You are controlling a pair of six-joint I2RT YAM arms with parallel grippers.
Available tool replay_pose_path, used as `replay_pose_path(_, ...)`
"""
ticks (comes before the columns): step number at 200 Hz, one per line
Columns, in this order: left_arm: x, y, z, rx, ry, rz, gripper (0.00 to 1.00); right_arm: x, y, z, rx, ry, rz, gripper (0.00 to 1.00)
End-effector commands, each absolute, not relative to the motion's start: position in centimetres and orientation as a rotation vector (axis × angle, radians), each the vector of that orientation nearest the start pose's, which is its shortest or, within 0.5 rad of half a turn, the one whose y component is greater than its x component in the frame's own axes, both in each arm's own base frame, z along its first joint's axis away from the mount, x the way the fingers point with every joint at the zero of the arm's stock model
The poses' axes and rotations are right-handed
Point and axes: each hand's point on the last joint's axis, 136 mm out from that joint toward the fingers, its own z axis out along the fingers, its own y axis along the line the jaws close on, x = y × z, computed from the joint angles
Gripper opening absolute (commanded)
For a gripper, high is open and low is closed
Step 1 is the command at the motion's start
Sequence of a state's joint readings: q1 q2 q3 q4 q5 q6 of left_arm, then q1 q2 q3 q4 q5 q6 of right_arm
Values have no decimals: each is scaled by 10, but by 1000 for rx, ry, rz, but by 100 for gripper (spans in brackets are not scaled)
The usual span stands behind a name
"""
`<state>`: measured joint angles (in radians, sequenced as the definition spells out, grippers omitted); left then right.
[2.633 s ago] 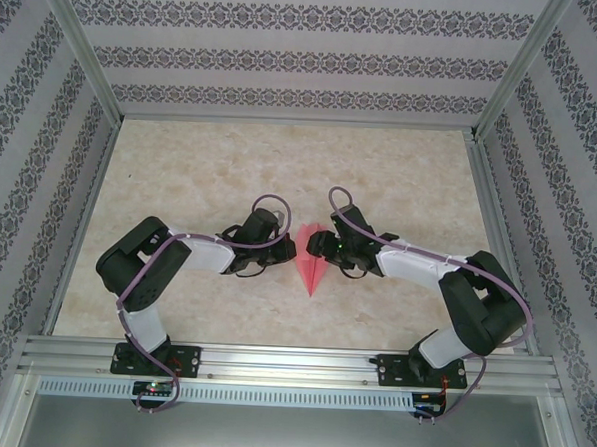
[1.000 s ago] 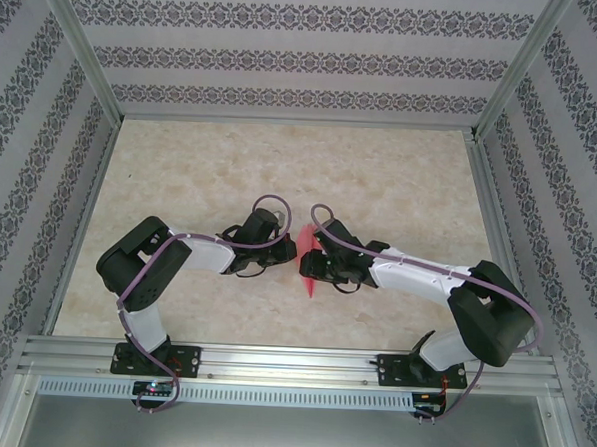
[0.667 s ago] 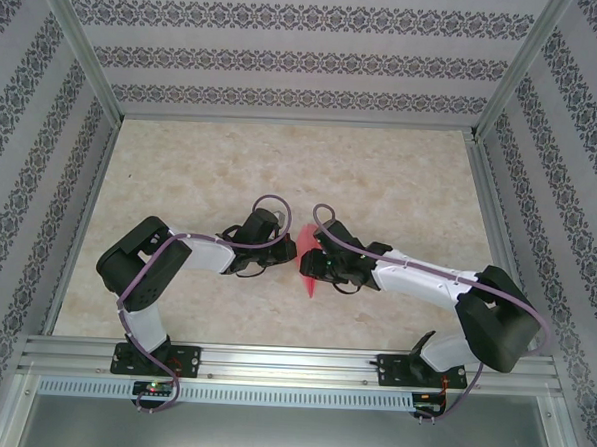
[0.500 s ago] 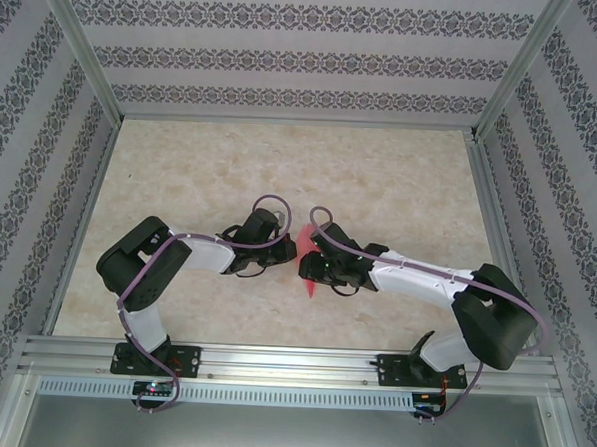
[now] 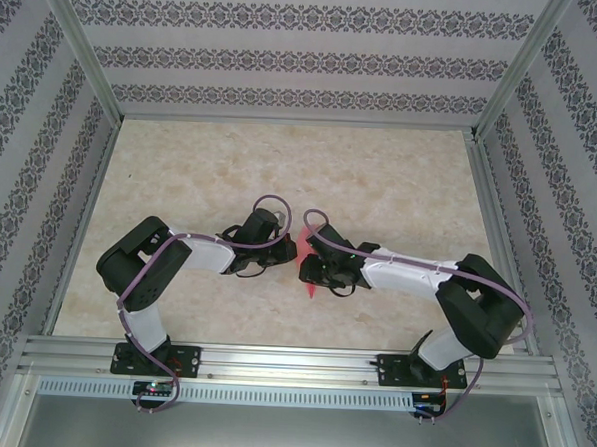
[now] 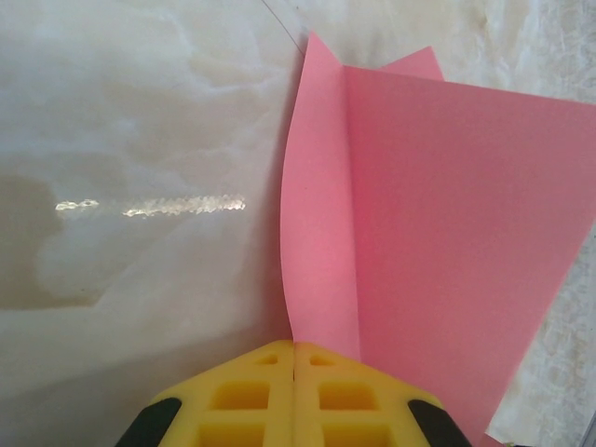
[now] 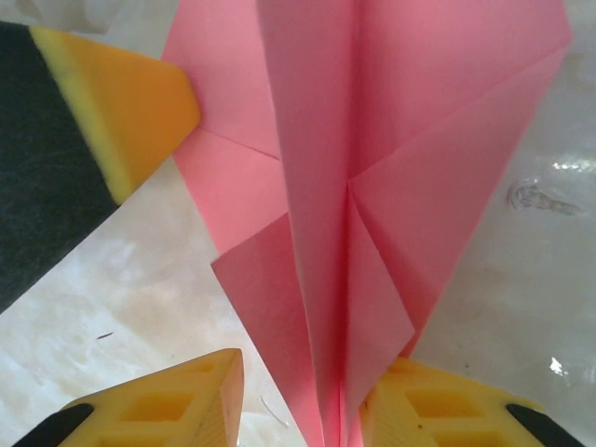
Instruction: Fold a paper plane with a square sheet of paper (pick it up from the middle)
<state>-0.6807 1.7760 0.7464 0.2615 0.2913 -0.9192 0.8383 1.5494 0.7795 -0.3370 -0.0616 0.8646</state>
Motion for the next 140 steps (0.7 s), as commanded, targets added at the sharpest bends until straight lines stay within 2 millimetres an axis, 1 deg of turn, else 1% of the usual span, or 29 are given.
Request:
replay_pose_path(1,308,-311,37,-150,2541,-1105,0,231,266,35,-18,2795,503,37)
replay_pose_path(48,307,-313,38,-140,2537,-1123,0,238,265,33,-32,2791,439,39)
replay_pose_path(83,307,-313,39,-139,2537,-1124,0,243,264,29,-35,2798,387,38)
replay_pose_path(113,307,-312,38,-143,2538,-1122,0,242,262,24,-33,2817,352,38)
replay_pose_path(140,307,-311,37,-151,2539,-1112,0,242,258,24,-28,2821,317,40)
